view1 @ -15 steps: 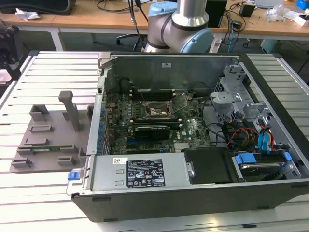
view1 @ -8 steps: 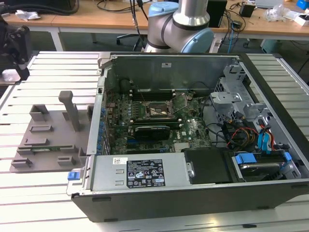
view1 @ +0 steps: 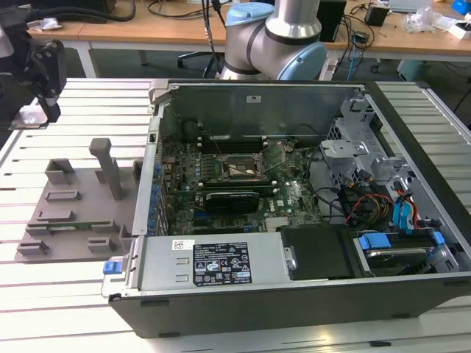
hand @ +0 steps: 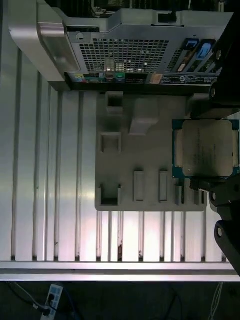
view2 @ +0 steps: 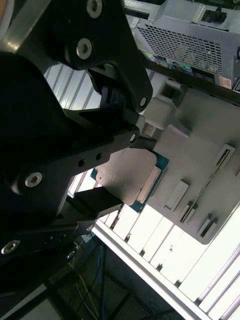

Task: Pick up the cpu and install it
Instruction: 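Pick up the cpu and move it towards the insertion slot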

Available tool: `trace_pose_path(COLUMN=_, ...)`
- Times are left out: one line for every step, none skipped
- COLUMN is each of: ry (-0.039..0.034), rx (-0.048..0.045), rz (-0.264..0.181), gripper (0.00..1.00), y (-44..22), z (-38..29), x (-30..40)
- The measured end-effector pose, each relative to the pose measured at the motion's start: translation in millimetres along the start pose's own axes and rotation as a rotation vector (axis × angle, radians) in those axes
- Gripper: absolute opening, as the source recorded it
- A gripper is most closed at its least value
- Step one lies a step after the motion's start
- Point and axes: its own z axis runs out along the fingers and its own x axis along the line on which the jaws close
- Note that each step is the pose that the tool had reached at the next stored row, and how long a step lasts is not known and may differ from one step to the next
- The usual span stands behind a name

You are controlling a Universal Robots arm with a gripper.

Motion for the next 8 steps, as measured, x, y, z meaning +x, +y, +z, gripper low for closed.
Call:
trace_pose_path(ry=0.0001, rx=0.0001, rz=0.000, gripper=0.55, y=-0.1, z=0.0, x=-3.5)
trace_pose_path(ry=0.0001, rx=0.0000, rz=0.000, gripper=0.55, y=-0.2, z=0.1, x=-5.9)
trace_pose_path(ry=0.0002, rx=0.0001, rz=0.000, gripper=0.55, y=-0.2, z=0.1, x=-7.8)
trace_pose_path(ry=0.0002, rx=0.0000, rz=0.000, gripper=0.55, y=-0.3, z=0.2, x=-10.9)
trace_pose_path(ry=0.0001, rx=-0.0001, rz=0.000, gripper=0.55, y=-0.3, z=0.3, x=-12.8)
trace_pose_path(ry=0.0002, rx=-0.0001, rz=0.000, gripper=0.55, y=-0.3, z=0.4, x=-15.4)
trace_pose_path(ry=0.0002, rx=0.0000, rz=0.000, gripper=0.55, y=-0.4, z=0.4, x=-19.2)
trace_pose_path(ry=0.0003, rx=0.0000, rz=0.000, gripper=0.55, y=-0.5, z=0.5, x=-22.2)
